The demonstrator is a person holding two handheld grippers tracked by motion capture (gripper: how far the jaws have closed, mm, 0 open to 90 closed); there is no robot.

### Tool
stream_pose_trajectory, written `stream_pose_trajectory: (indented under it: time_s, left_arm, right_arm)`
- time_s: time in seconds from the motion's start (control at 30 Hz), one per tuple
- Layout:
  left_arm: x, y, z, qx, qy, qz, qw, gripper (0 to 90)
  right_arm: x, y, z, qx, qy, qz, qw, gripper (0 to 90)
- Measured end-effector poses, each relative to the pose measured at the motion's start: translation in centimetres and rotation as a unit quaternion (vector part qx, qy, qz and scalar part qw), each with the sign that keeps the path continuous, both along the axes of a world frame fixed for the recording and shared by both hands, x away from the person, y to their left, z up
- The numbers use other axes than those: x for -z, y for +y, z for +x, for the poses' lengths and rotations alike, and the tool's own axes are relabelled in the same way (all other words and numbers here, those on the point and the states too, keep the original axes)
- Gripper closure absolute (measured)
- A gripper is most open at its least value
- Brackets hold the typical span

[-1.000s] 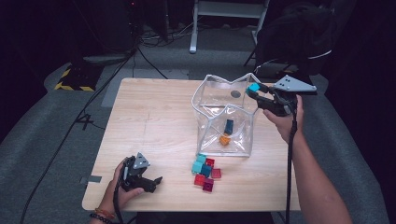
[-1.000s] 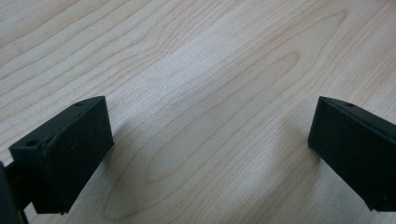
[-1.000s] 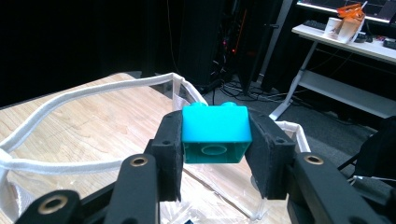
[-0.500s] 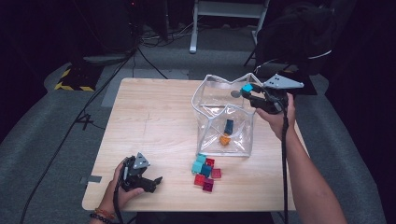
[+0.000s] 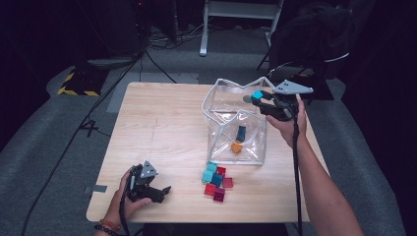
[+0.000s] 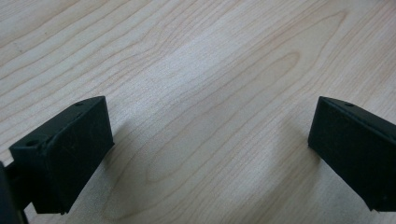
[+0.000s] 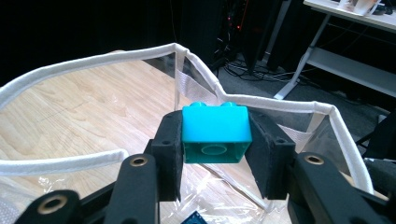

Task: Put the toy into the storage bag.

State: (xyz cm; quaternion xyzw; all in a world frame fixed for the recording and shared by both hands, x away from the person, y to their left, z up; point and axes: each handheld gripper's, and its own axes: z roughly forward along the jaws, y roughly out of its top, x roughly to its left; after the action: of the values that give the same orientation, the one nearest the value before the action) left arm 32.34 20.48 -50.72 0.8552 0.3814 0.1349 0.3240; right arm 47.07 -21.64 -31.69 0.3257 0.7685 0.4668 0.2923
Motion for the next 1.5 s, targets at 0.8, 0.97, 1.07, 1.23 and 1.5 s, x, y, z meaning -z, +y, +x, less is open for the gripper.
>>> stream_pose_trajectory:
  time_s: [0.8,0.97,1.07,1.23,1.5]
  left_arm:
    - [0.0,0.0,0.0,0.000,0.000,0.001,1.0000,0.2]
    - [0.0,0.0,0.0,-0.001,0.000,0.000,1.0000,0.1]
    - [0.0,0.0,0.0,-0.001,0.000,0.000,1.0000,0.1]
    - [0.0,0.0,0.0,0.000,0.000,0.000,1.0000,0.1]
    - [0.0,0.0,0.0,-0.001,0.001,-0.001,1.0000,0.1]
  right_arm:
    - [-1.3,-0.4,-2.1,-0.006,-0.022,0.004,0.9997,53.4]
    - [-1.6,-0.5,-2.9,-0.016,-0.025,0.011,0.9995,52.5]
    - [-1.6,-0.5,-3.5,-0.024,-0.027,0.012,0.9993,52.1]
    - [-1.5,-0.6,-4.7,-0.039,-0.027,0.010,0.9988,50.9]
    - [-1.1,-1.1,-7.0,-0.065,-0.030,0.011,0.9974,50.4]
